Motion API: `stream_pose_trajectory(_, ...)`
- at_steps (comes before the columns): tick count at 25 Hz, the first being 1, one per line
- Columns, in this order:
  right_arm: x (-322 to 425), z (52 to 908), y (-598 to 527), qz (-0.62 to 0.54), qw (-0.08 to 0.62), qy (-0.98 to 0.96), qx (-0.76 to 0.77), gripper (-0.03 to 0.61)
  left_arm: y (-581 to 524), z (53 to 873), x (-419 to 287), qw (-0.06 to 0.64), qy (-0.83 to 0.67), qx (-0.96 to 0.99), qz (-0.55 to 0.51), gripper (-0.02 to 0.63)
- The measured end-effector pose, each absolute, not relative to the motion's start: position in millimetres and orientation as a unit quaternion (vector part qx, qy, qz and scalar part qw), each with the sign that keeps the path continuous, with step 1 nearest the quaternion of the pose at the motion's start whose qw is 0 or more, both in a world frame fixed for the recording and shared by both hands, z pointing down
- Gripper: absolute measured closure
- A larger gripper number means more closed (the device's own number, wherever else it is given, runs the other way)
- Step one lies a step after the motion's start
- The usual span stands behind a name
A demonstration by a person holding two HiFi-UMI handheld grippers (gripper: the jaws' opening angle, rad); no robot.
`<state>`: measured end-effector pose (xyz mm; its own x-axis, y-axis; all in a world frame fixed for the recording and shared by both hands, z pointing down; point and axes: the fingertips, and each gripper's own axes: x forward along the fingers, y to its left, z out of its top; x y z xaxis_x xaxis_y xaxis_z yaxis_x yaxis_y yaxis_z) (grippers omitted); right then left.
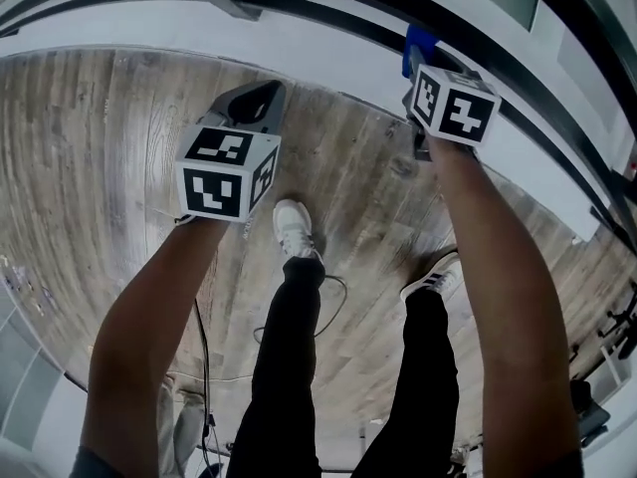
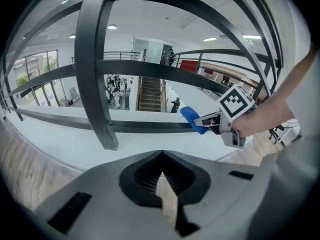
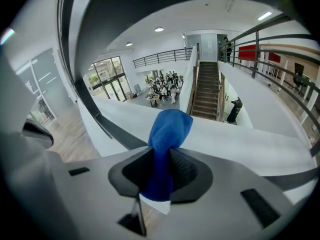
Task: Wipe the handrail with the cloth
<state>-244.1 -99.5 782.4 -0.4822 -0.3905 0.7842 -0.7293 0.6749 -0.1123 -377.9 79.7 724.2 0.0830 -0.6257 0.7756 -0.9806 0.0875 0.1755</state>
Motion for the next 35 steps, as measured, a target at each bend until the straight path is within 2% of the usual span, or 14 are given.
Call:
stream_pose_trajectory(10,-119,783,-130,0.246,0.373,-0.816,0.368,0.48,40,724,-310,0.378,-0.65,0.618,0.229,0.611)
stream_pose_trajectory(15,-56,784,-151,0.264,0.368,-0.805,0.383,0.48,21,725,-261,0.334,-0.632,0.639,0.283,0.611)
stream_pose_trajectory(19,-9,784,-165,0.267,0.37,-0.799,0.392,0.48,6,730,-220,0.353,-0.63,0.636,0.272,0.611)
stream_pose_trajectory(35,212,785,-218,0.271,0.368,-0.768,0.449,0.48,-85,739,-17,0.344,-0.564,0.696,0.281,0.611)
